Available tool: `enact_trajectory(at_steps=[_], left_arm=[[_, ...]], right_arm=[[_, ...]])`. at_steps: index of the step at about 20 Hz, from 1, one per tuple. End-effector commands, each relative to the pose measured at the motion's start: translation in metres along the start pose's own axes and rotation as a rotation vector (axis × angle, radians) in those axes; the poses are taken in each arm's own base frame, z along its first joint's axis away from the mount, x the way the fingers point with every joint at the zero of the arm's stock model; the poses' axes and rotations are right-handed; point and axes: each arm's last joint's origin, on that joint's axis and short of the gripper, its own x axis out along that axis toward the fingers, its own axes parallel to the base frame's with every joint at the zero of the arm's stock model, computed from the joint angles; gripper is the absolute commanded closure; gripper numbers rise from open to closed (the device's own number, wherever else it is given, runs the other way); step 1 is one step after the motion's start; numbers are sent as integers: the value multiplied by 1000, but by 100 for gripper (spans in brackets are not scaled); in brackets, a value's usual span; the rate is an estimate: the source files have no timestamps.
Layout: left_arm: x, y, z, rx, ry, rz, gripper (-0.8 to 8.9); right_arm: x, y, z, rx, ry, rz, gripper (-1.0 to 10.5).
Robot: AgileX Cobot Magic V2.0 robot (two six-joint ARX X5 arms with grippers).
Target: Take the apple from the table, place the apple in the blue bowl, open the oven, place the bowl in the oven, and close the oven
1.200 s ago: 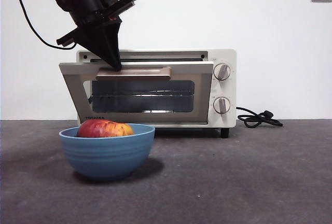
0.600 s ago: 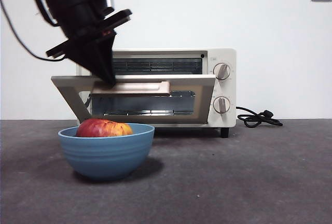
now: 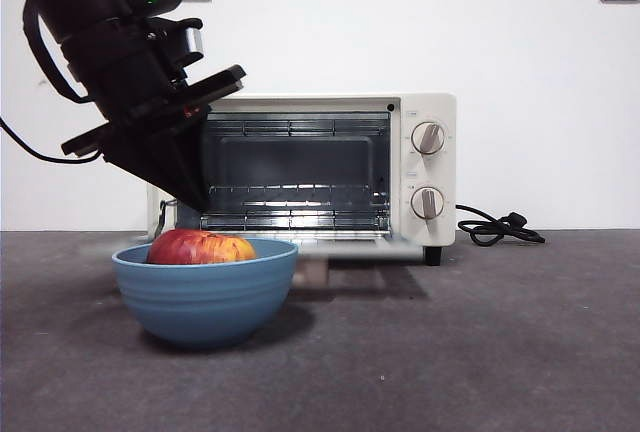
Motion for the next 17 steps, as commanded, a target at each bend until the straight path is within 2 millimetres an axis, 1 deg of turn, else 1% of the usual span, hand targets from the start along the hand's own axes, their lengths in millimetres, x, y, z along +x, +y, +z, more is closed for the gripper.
enact_trajectory(at_steps=[1, 5, 7, 9, 11, 13, 15, 17], left_arm=[[3, -3, -3, -7, 1, -3, 820], [-3, -9, -3, 7, -6, -20, 820], [-14, -15, -3, 24, -30, -32, 819], [-32, -19, -4, 36, -67, -40, 820], [-53, -24, -7, 54, -100, -47, 820], [-79, -27, -13, 82, -136, -50, 820], [-104, -29, -21, 87, -168, -48, 820], [-128, -31, -30, 105, -207, -51, 819]], right_arm=[[2, 0, -1, -8, 8, 2, 958], [2, 0, -1, -8, 7, 3, 958], [2, 0, -1, -8, 7, 3, 958], [3, 1, -1, -8, 11, 31, 958], [4, 3, 1, -9, 8, 99, 958], [6, 5, 6, -8, -2, 151, 958], [12, 8, 12, -2, -1, 225, 958], [22, 11, 20, 10, 26, 290, 958]])
